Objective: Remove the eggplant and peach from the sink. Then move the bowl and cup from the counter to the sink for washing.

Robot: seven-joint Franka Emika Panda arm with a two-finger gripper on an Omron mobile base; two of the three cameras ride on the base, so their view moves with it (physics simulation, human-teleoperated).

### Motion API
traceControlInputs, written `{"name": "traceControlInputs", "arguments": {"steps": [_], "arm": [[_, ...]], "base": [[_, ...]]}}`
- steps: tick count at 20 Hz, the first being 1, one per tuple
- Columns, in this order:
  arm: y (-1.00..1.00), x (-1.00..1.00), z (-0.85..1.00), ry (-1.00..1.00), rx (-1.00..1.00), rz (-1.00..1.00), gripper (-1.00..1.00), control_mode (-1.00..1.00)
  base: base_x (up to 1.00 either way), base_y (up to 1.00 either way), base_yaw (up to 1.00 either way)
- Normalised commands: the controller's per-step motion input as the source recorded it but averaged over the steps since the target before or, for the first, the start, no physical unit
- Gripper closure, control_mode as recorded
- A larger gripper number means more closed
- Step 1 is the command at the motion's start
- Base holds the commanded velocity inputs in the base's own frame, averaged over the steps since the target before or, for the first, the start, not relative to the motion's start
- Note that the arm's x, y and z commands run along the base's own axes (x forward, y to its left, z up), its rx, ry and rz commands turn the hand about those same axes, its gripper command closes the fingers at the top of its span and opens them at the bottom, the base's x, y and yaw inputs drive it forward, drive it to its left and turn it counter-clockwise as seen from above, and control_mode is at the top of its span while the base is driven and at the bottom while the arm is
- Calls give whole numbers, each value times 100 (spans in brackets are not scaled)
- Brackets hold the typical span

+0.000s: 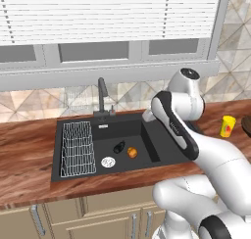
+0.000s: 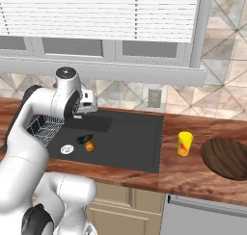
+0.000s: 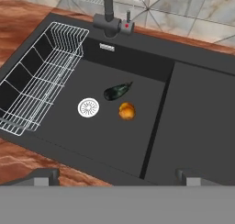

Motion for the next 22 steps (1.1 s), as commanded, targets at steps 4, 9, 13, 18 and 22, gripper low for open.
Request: {"name": "traceControlInputs", "arguments": {"steps": [4,9,13,18,22], "arm": [[5,6,-16,0,0,0,-100,-100],[4,5,-15,0,1,0,-100,-100],[1,4,-15,0,2,0,-100,-100],[0,3,-16,0,1,0,-100,-100],[1,4,-15,0,0,0,-100,-100]], "base": [[0,0,0],[0,0,0],[0,0,0],[0,0,0],[0,0,0]]}}
